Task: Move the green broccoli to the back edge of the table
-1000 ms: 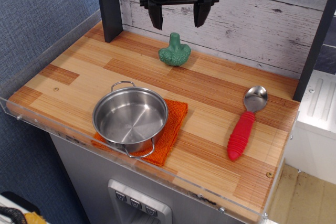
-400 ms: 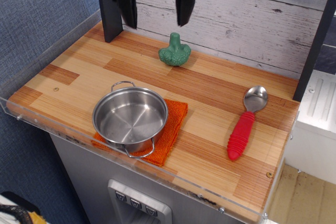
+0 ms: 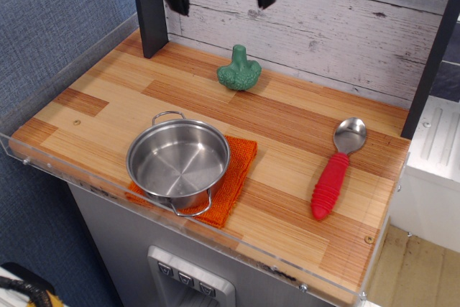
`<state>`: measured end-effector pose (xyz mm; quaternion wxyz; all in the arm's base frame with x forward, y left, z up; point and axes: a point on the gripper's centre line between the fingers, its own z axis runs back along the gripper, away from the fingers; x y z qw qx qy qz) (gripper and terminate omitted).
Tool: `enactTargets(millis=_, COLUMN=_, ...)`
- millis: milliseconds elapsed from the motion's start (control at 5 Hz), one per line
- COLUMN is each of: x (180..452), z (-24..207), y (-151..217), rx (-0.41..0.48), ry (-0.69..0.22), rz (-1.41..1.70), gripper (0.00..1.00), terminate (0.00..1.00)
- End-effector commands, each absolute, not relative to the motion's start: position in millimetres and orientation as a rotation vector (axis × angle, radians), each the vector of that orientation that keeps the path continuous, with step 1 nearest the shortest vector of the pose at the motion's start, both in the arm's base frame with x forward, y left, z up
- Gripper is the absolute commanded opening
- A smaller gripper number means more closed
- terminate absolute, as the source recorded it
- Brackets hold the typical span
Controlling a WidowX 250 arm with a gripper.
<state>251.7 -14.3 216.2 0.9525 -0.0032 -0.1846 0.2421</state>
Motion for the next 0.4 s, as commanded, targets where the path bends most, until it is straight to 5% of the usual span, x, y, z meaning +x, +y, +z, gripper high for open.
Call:
enactTargets(millis=0, x=225.7, z=242.9, y=-15.5, rx=-0.037, ry=-0.447, rz=0.512, gripper=1.0, terminate=0.0)
enactTargets(millis=200, x=225.7, z=242.9, y=-15.5, rx=-0.037, ry=-0.447, rz=0.512, gripper=1.0, terminate=1.0)
